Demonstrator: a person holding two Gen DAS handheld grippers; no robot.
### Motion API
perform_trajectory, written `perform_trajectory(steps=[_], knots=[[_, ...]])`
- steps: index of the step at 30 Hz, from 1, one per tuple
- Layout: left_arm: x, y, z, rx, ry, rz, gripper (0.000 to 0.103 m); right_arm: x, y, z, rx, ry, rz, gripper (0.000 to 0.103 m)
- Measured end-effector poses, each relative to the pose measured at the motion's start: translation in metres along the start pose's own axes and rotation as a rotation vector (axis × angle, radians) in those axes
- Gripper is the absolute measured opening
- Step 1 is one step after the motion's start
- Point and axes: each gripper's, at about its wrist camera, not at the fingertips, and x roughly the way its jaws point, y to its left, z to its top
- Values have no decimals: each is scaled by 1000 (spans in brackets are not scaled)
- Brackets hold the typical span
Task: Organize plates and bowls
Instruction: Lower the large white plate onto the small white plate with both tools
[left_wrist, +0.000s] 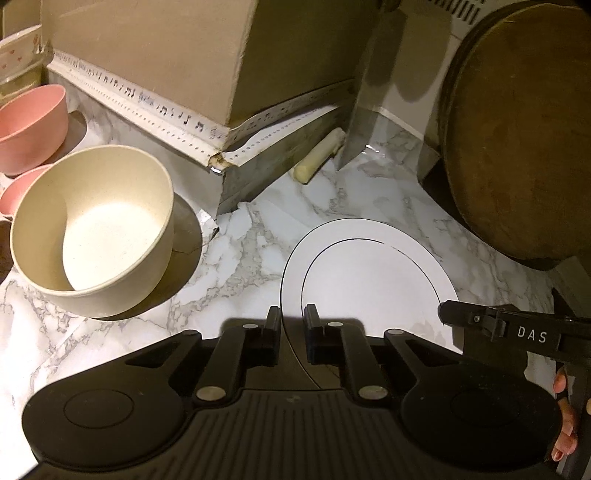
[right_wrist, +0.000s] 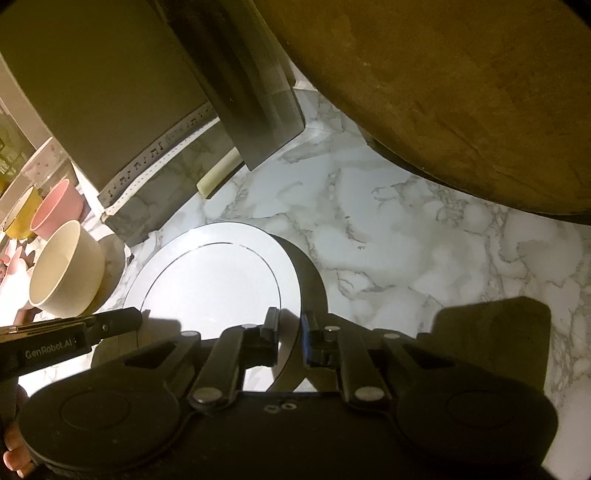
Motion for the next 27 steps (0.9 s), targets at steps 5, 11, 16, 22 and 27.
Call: perform_trajectory(steps=[5,11,16,22,27], knots=[[-14,-6,-1,29,-11,-27,12,-20,0,-8,12,-30,-11,10],[-38,-17,-6,65,-34,-73,12,-56,-2,-21,32,-73,-26,10],[-57,-28,-17,107,-42,-116,12,-85,-5,-39,83,-108,-38,10],[-72,-41,-37,155,-31,-163,12,-115,-12,-70,151,-141,-50,9],[-78,-51,-55,205,-12,-191,12,-130,-20,-95,209,-152,-63,9]])
